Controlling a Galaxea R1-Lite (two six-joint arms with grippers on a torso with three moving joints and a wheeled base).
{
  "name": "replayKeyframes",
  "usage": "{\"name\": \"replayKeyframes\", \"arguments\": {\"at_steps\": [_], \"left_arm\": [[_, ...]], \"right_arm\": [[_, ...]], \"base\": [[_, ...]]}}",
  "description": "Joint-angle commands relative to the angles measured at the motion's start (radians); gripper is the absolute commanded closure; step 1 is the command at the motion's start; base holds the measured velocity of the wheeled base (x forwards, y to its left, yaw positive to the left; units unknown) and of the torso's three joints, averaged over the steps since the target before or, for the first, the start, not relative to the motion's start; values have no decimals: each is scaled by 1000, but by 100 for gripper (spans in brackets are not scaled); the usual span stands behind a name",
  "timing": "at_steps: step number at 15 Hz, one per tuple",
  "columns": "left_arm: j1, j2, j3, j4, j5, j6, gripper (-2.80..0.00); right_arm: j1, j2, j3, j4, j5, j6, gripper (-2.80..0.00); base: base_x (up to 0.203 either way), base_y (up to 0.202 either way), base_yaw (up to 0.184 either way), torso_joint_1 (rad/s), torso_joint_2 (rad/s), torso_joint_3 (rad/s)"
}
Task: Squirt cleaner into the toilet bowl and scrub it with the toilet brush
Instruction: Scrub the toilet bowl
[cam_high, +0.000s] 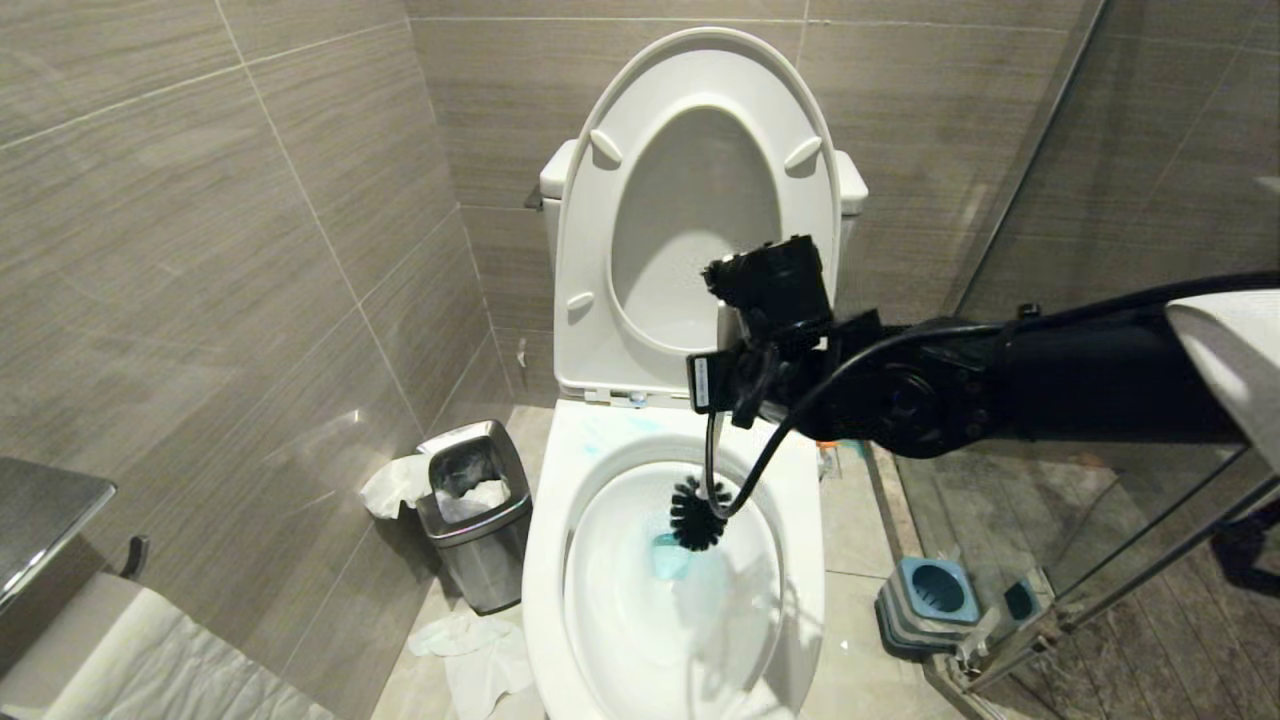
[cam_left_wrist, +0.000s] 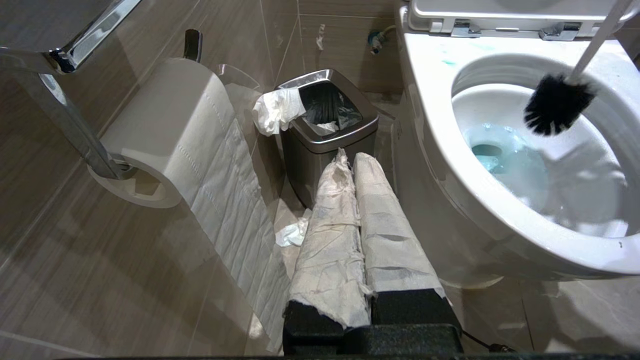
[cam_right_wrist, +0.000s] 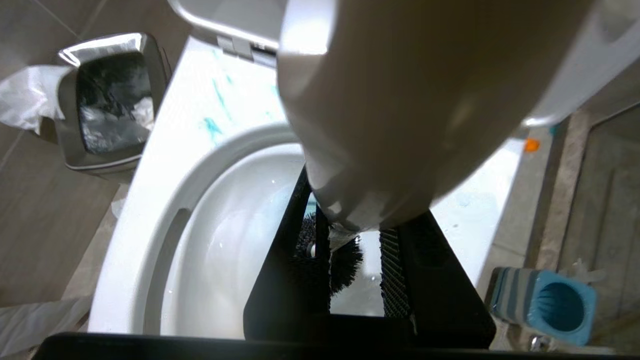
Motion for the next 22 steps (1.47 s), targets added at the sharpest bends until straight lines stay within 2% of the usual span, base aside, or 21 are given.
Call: {"name": "replayKeyframes", "arguments": {"at_steps": [1, 10, 14, 20, 22], "left_arm": [[0, 0, 2, 0, 0, 1, 0], [0, 0, 2, 0, 0, 1, 0], [0, 0, 2, 0, -1, 1, 0], [0, 0, 2, 0, -2, -1, 0], [0, 0, 2, 0, -1, -1, 0]], "right_arm": [[0, 115, -41, -1, -2, 28, 0], [-40, 440, -334, -3, -4, 40, 0], [-36, 454, -331, -34, -5, 39, 0], [12, 158, -219, 25, -32, 44, 0], [21, 161, -178, 36, -48, 50, 0]], "base": [[0, 0, 0, 0, 0, 0], [0, 0, 0, 0, 0, 0], [0, 0, 0, 0, 0, 0], [0, 0, 0, 0, 0, 0], [0, 0, 0, 0, 0, 0]]}}
